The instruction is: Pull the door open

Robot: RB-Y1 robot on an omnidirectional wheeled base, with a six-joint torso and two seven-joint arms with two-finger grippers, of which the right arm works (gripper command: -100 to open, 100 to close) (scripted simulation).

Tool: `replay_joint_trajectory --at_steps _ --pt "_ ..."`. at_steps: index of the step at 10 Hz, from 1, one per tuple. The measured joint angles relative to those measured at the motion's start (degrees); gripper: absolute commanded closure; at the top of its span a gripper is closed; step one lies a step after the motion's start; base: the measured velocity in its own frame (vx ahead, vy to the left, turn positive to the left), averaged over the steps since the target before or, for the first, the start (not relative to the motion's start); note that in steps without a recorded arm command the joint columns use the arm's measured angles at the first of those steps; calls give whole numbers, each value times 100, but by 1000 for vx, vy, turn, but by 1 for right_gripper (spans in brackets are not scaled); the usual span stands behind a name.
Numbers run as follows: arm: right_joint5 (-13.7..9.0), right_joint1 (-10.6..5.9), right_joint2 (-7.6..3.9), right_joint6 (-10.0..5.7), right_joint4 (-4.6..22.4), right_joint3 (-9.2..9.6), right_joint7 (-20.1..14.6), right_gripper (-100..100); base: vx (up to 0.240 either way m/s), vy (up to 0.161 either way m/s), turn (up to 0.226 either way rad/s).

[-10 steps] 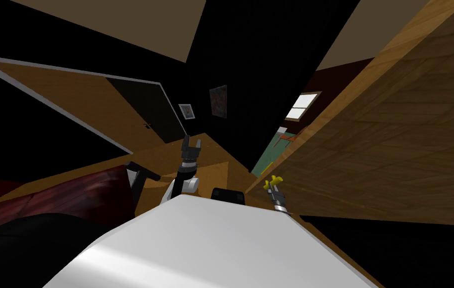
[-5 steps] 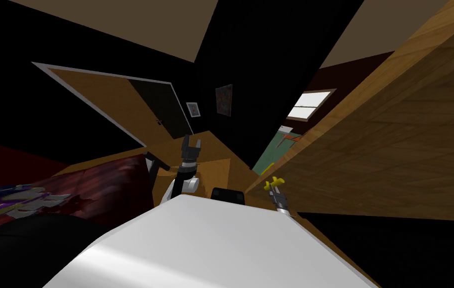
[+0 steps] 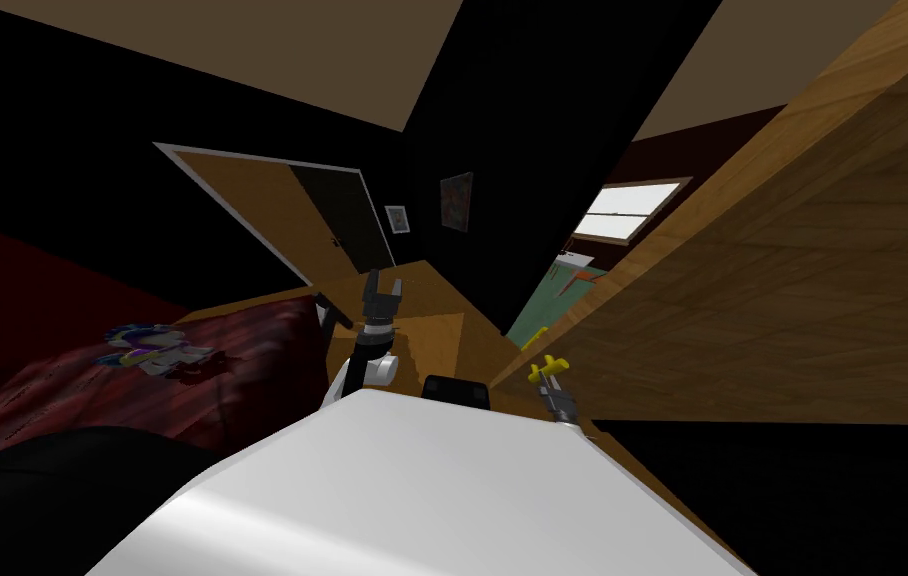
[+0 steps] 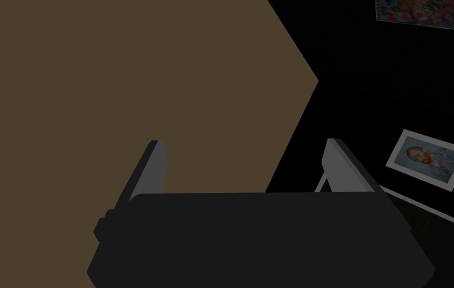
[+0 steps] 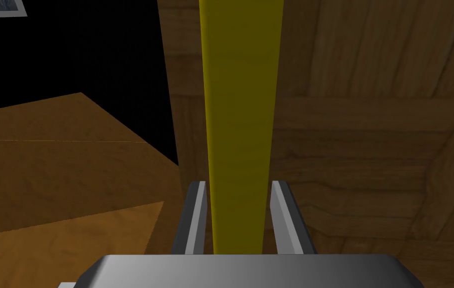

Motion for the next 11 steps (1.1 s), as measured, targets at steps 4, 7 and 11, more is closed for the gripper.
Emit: replay_joint_trajectory --at_steps 4,7,11 --pt "120 -83 -131 -246 258 126 -226 100 -242 -36 120" --pt "178 -107 -191 -346 382 193 -336 100 -163 -25 88" --pt "214 -159 -269 -515 525 255 -449 100 -215 -55 141"
